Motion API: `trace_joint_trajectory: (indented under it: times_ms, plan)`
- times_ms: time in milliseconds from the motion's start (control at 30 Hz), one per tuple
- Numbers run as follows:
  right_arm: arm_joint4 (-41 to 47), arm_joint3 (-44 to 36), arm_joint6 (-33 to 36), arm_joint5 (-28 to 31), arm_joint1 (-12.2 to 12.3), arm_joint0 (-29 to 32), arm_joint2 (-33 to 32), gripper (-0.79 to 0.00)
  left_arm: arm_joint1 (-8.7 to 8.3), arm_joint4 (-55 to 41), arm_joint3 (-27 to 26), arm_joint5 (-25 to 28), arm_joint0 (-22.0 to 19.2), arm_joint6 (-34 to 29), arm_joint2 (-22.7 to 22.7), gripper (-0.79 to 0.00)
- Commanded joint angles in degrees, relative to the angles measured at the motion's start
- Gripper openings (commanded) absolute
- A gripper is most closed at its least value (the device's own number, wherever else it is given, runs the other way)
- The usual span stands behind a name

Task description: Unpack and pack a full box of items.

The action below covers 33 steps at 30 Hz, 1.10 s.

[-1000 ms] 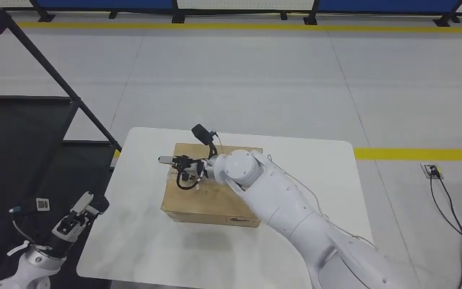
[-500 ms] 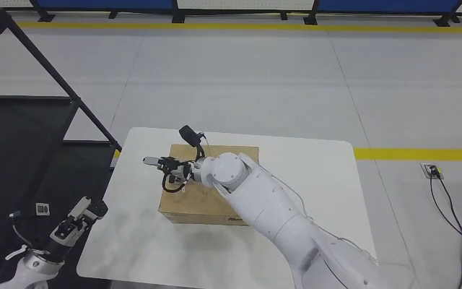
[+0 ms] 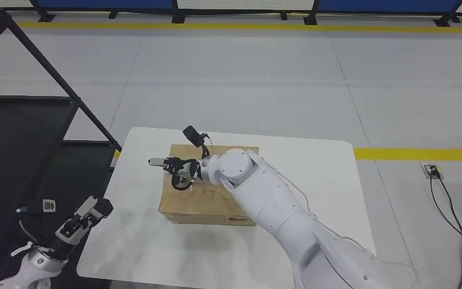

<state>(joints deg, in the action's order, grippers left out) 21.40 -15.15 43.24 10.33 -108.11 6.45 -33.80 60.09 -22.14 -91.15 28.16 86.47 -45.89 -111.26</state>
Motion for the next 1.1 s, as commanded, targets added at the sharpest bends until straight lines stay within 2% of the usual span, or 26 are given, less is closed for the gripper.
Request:
trace_joint_trajectory:
  times_ms: [0, 500, 800, 1067]
  plan:
    - [-0.41, 0.43, -0.24, 0.17, 0.42, -0.03, -0.49, 0.0, -0.05, 0.28, -0.15, -0.13, -0.22, -0.16, 0.37, 0.0]
    - [-1.92, 0.34, 5.07, 0.35, 5.03, 0.66, -4.93, 0.0, -0.4, 2.34, -0.4, -1.22, -2.5, -0.64, 3.05, 0.0]
    - [-4.8, -4.31, 5.8, -2.07, 7.93, 3.22, -6.91, 0.0, -0.6, 3.14, -0.25, -1.86, -3.9, -0.56, 4.43, 0.0]
    - [-8.28, -11.69, 5.19, -4.47, 11.62, 6.67, -9.93, 0.0, -0.77, 3.51, -0.24, -2.27, -4.95, -0.67, 5.64, 0.0]
